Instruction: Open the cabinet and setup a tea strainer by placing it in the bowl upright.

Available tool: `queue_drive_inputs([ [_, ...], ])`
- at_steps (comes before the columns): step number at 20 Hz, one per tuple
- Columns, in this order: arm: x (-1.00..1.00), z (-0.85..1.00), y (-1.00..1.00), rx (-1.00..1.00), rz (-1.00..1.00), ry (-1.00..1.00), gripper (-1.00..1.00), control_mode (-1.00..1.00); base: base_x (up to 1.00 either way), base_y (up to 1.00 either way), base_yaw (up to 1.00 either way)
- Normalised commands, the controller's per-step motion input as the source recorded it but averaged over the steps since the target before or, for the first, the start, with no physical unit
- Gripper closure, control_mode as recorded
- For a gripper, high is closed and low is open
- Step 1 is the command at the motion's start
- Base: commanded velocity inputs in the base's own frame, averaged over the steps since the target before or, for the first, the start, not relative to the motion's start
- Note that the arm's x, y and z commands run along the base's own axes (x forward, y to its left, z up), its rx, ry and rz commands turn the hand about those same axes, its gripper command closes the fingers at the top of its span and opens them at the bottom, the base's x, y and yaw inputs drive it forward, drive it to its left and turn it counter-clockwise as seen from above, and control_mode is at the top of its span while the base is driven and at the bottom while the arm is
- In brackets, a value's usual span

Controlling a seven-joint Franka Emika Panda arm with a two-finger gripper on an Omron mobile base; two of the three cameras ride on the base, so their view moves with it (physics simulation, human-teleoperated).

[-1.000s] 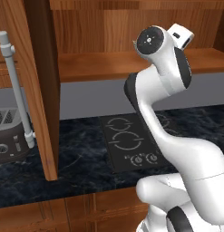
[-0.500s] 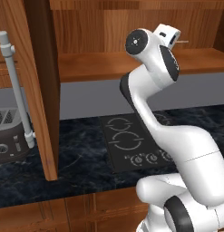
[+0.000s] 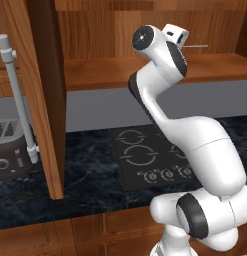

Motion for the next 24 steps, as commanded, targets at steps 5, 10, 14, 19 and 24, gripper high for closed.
queue_drive_inputs([
  [5,0.56,-0.16,-0.02,0.0,0.0,0.03,-1.0,-1.0,0.0,0.0,0.0],
  [10,0.45,-0.06,-0.22,0.0,0.0,0.0,-1.0,-1.0,0.0,0.0,0.0],
  [14,0.4,0.0,-0.04,0.0,0.05,0.0,-1.0,-1.0,0.0,0.0,0.0],
  [19,0.36,0.0,0.0,0.0,0.08,0.0,-1.0,-1.0,0.0,0.0,0.0],
  [24,0.34,-0.04,-0.08,0.0,0.05,0.02,-1.0,-1.0,0.0,0.0,0.0],
])
